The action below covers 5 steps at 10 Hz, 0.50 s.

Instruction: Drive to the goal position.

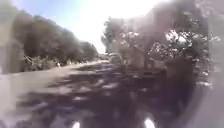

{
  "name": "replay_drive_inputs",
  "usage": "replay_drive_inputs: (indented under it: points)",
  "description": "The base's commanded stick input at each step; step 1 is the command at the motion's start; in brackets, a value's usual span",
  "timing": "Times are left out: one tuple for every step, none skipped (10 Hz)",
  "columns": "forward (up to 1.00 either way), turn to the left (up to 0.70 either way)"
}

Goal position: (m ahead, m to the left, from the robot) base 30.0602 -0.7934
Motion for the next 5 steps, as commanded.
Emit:
replay_drive_inputs:
  points:
    - [0.50,0.00]
    - [0.50,0.00]
    - [0.50,0.13]
    - [0.50,0.33]
    - [0.50,0.50]
